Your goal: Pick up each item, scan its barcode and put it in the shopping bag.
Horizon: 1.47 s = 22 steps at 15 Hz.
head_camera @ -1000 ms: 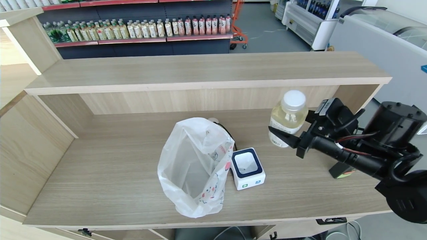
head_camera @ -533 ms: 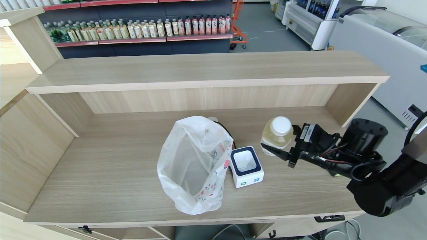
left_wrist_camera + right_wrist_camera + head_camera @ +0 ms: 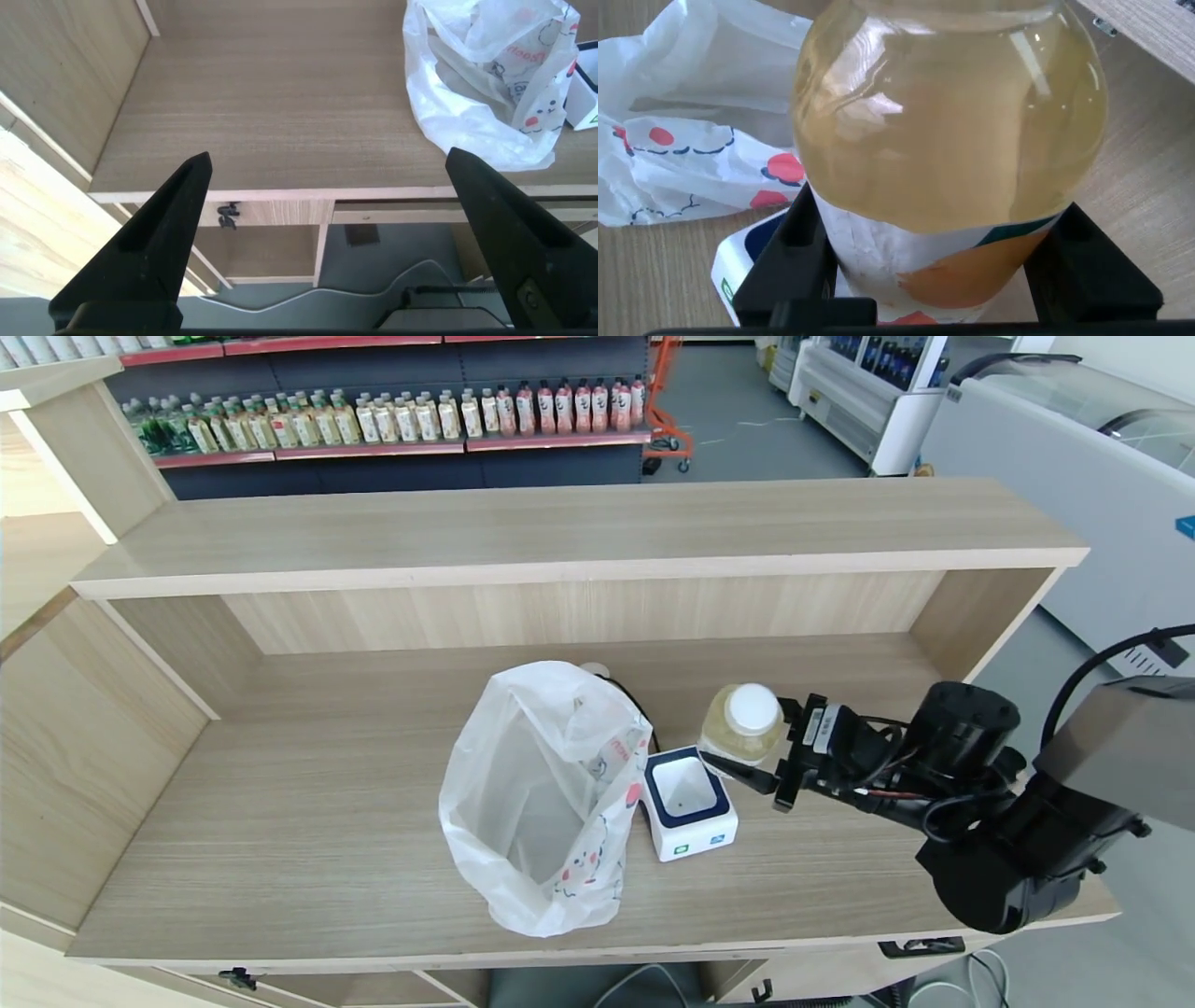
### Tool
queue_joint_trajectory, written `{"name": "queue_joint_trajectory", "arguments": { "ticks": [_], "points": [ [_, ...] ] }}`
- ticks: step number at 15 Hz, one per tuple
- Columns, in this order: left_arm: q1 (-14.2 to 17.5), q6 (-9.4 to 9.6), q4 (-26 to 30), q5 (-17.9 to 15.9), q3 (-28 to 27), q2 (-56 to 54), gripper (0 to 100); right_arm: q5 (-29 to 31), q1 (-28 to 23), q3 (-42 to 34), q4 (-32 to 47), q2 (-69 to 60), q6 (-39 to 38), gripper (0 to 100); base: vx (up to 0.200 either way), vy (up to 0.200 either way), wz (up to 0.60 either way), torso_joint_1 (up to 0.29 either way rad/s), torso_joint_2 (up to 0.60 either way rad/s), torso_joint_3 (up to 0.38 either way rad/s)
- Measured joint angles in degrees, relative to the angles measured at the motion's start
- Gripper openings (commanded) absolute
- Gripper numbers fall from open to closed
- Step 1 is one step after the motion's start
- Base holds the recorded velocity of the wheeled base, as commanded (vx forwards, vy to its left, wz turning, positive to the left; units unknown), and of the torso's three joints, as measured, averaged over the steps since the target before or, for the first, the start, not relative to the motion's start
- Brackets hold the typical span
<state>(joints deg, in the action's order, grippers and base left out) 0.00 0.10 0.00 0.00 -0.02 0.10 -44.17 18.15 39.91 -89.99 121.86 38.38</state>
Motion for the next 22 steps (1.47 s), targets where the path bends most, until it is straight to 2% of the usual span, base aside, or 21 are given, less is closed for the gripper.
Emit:
{"name": "queue_joint_trajectory", "arguments": {
  "ticks": [6,12,22],
  "points": [
    [-0.02,0.0,0.0,0.0,0.0,0.0,100,-1.73,3.89,8.87,0.0,4.39,-0.01,0,0.0,0.0,0.0,0.0,0.0,0.0],
    [0.0,0.0,0.0,0.0,0.0,0.0,100,-4.91,4.12,11.3,0.05,8.08,2.62,0,0.0,0.0,0.0,0.0,0.0,0.0],
    [0.0,0.0,0.0,0.0,-0.02,0.0,100,-5.13,2.93,11.37,-0.04,10.51,5.11,0,0.0,0.0,0.0,0.0,0.0,0.0]
  ]
}}
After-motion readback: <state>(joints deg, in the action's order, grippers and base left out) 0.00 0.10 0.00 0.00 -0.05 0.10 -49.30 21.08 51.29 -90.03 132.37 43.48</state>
